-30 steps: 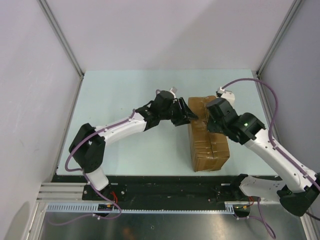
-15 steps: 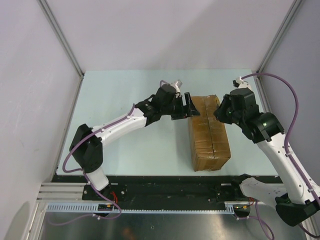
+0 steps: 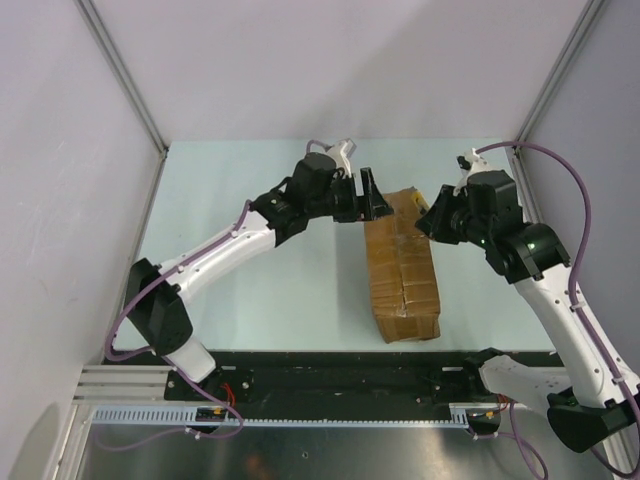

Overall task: Unpack the express box
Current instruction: Cut the express box at the center of the board.

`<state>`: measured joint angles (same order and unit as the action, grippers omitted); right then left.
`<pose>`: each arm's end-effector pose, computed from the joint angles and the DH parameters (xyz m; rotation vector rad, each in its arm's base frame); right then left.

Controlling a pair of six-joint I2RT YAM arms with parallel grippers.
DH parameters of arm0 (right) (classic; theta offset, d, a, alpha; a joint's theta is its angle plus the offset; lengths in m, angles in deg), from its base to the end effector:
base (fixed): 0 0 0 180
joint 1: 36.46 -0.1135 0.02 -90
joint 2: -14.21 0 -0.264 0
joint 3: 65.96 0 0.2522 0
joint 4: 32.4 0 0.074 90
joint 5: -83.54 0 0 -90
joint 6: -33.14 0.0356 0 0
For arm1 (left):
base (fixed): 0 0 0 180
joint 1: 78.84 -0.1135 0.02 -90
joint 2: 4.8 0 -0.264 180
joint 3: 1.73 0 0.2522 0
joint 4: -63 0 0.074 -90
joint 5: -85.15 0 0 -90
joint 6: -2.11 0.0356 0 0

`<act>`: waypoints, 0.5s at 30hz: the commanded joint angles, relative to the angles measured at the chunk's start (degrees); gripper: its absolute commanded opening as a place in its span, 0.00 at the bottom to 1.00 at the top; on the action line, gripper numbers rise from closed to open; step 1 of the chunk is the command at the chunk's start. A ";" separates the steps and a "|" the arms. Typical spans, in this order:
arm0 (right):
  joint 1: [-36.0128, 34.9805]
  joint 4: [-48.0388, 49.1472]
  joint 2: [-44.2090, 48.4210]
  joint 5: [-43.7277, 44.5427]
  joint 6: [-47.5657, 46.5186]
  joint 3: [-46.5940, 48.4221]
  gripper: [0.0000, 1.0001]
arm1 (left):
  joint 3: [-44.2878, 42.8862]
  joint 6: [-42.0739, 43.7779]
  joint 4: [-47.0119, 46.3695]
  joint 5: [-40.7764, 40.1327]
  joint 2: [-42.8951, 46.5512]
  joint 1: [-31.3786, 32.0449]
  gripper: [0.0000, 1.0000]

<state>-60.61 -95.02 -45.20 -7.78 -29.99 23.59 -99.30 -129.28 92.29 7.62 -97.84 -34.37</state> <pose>0.1787 0.0810 0.4085 0.0381 2.1870 0.5397 0.2688 -0.2746 0.3515 0.2119 2.1849 -1.1298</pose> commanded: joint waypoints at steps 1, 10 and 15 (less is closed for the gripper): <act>0.32 1.58 -1.14 -3.95 -1.82 1.64 0.00 | -1.10 2.89 -0.76 3.60 1.28 -0.70 0.82; 0.41 2.19 -1.31 -5.36 -2.00 0.68 0.00 | 1.72 2.72 -0.76 6.25 0.22 -1.23 0.81; 0.41 3.33 -0.79 -6.67 -2.35 0.50 0.00 | 0.58 4.82 -0.85 4.58 2.06 -1.14 0.81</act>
<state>-60.43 -94.41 -46.60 -12.15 -31.13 23.57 -97.77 -127.51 92.60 11.95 -97.77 -35.27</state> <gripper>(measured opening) 0.166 0.811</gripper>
